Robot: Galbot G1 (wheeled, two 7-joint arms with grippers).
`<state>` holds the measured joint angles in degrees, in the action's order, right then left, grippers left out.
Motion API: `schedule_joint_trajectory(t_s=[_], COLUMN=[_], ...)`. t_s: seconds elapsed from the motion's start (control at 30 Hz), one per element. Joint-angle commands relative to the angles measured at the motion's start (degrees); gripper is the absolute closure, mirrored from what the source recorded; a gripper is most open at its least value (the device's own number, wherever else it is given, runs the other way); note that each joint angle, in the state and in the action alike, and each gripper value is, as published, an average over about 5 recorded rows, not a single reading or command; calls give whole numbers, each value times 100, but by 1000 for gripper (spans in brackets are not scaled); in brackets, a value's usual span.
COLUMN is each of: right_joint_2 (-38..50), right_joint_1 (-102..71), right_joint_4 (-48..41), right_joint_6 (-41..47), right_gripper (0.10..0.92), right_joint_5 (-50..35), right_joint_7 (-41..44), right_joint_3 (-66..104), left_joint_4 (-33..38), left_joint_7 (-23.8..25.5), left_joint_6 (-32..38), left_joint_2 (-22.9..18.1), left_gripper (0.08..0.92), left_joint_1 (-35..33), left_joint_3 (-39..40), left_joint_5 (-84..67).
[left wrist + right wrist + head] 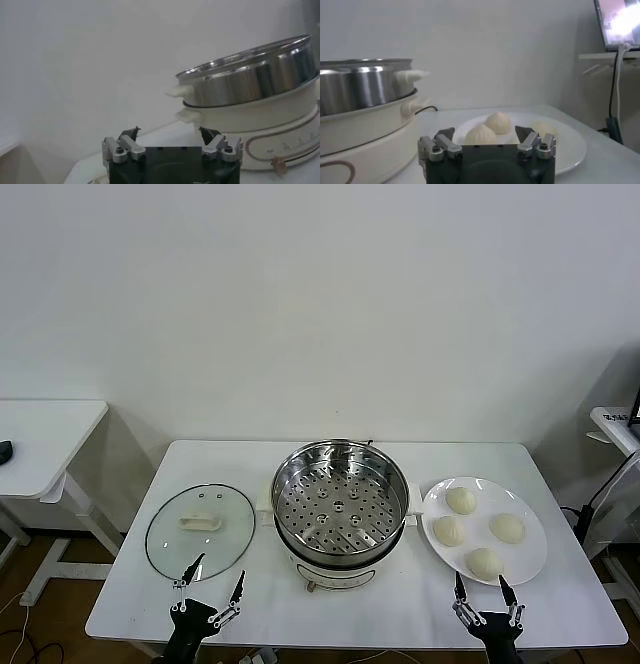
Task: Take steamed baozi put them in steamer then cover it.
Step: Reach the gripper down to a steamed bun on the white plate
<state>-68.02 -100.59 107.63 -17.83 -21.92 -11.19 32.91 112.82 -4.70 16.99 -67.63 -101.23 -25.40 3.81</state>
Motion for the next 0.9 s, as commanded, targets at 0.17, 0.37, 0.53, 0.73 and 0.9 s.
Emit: schedule_joint_trajectory(t_s=[0.17,0.37,0.53,0.73,0.9], right_joint_2=[906,1704,2279,2769,3084], right_joint_1=[1317,3064,4574,6190,7191], right_joint_4=[-149,-1075,-2128,-3595,-4585], right_joint_6=[1084,1459,1536,1524,1502], right_gripper=[203,203,203,203,203], right_joint_5=[-611,-1354,-1880,-2149,-1831], right_joint_7=[-276,-190,202,1206,3280], right_joint_3=[168,-195,-1059,-2302,-3442], left_joint_4=[373,545,605,656,714], left_joint_7=[-59,-126,-132,-135,-137], left_joint_6=[272,491,509,521,513], left_joint_2=[-5,-34,-32,-38,-70], left_gripper=[177,177,177,177,177], left_joint_1=[19,108,136,132,120], left_joint_3=[48,59,39,28,53], left_joint_5=[-15,-55,-98,-120,-120])
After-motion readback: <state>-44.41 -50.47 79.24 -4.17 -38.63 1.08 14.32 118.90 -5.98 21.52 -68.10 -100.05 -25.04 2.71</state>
